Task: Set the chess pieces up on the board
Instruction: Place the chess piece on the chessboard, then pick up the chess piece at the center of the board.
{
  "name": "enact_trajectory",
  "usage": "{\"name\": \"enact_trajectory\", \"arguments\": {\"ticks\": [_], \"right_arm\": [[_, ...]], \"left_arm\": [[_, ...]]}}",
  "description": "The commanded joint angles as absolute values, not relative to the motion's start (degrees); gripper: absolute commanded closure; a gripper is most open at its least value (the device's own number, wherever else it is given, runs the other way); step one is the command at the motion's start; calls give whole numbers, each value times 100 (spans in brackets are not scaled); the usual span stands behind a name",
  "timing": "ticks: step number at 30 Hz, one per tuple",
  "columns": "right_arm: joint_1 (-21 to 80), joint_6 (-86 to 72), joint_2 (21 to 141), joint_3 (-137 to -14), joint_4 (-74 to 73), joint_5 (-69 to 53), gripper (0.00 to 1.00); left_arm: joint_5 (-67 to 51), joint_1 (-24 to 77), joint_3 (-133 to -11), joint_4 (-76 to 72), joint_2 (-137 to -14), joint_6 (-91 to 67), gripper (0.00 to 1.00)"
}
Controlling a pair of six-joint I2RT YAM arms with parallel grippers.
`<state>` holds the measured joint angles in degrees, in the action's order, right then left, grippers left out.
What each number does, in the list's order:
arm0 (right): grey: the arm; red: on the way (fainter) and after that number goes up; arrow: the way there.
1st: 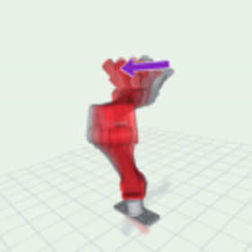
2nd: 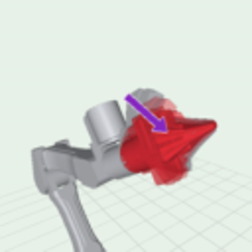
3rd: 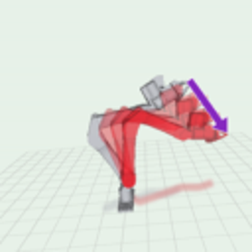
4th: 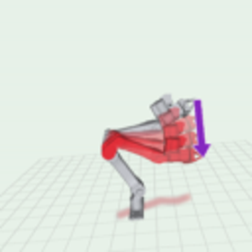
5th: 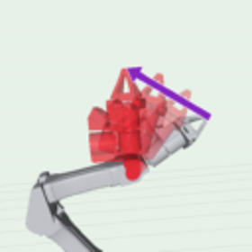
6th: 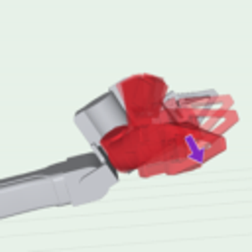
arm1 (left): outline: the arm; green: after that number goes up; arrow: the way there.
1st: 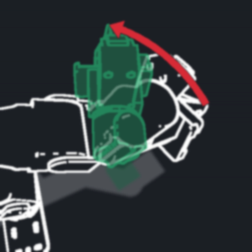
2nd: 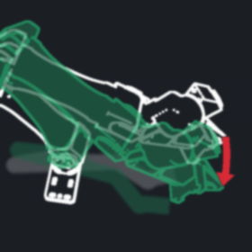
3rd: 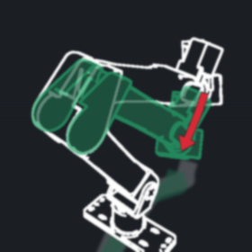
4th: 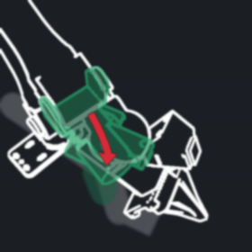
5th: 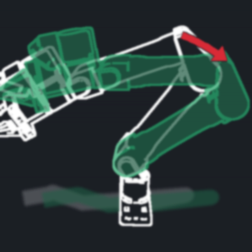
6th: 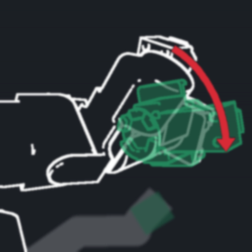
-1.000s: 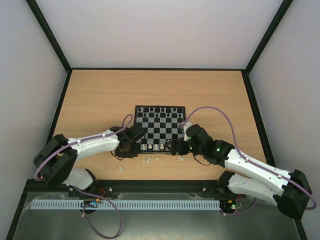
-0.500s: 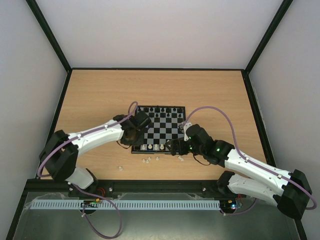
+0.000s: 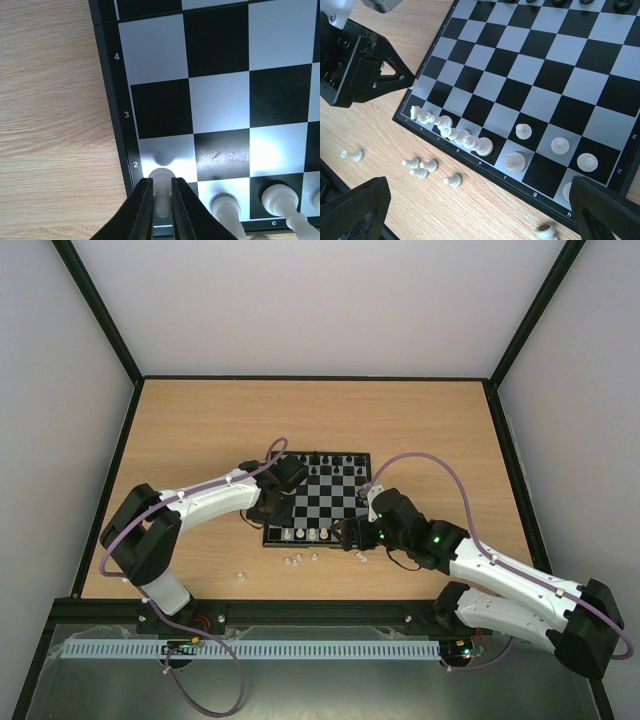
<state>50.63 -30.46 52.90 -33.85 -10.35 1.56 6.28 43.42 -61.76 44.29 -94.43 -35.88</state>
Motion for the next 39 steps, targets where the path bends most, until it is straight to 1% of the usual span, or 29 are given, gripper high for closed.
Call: {"name": "enact_trajectory", "arguments": {"ticks": [1,4,7,15,26,29,33,36,39], "right_arm": [[5077,-3041,5251,-3322,-1020,183,1],[5081,-3041,5265,-3319,-1020,181,2],[5087,-3037,5265,-3314,-1020,188,1],[5081,-3039,5281,-3309,-1017,185,1],[5079,-3039,5300,-3305,-1020,194,1],[5079,-3037,5308,-3308,-1019,200,1],[5079,-3041,5309,-3312,-1020,211,1],[5080,-3041,5322,-3321,-1020,209,1],[5080,-3032,5335,-3336,-1020,239,1]], "left_arm": [[573,4305,-6260,4459,-9597,-3440,86],[563,4307,-6246,4432,-9663,-3415,86],[562,4307,-6234,4429,-9683,-3414,83],[535,4307,-6270,4386,-9695,-3406,81],[710,4307,-6370,4509,-9448,-3441,76],[899,4298,-6488,4688,-9245,-3504,75],[1018,4306,-6589,5055,-8784,-3633,69],[902,4321,-6434,5288,-8399,-3705,66],[510,4419,-6126,5225,-8032,-3638,65]]}}
